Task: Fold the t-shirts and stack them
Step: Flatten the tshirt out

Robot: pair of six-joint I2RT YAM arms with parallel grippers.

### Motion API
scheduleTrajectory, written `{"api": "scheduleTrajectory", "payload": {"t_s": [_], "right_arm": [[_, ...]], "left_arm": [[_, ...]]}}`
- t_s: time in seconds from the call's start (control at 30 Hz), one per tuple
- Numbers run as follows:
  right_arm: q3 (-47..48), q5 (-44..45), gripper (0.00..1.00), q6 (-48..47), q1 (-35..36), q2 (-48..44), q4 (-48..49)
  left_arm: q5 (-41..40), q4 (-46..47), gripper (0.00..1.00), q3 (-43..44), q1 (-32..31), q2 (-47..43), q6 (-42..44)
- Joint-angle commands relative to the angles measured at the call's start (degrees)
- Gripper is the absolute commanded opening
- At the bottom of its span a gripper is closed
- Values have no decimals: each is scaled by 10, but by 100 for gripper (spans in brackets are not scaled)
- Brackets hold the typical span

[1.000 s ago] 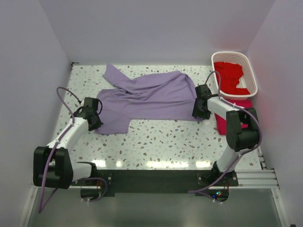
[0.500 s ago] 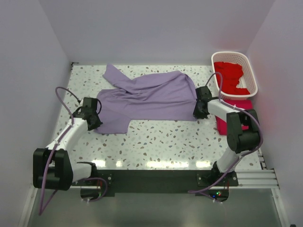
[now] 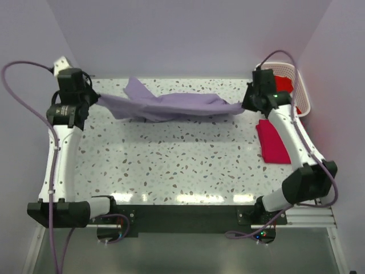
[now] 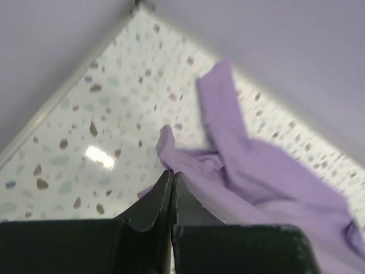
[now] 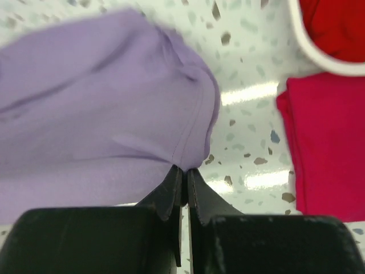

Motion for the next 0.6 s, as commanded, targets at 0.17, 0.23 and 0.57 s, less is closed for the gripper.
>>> {"api": "scheduleTrajectory", "payload": {"t_s": [0.17, 0.23, 0.57], "right_arm": [[164, -24, 0, -83, -3, -207, -160], [202, -21, 0, -98, -3, -235, -179], [368, -5, 0, -143, -3, -281, -188]], "left_arm": [[-137, -55, 0, 278, 10, -102, 36], [-163, -34, 0, 307, 10, -137, 52], [-198, 41, 0, 443, 8, -150, 153]]}}
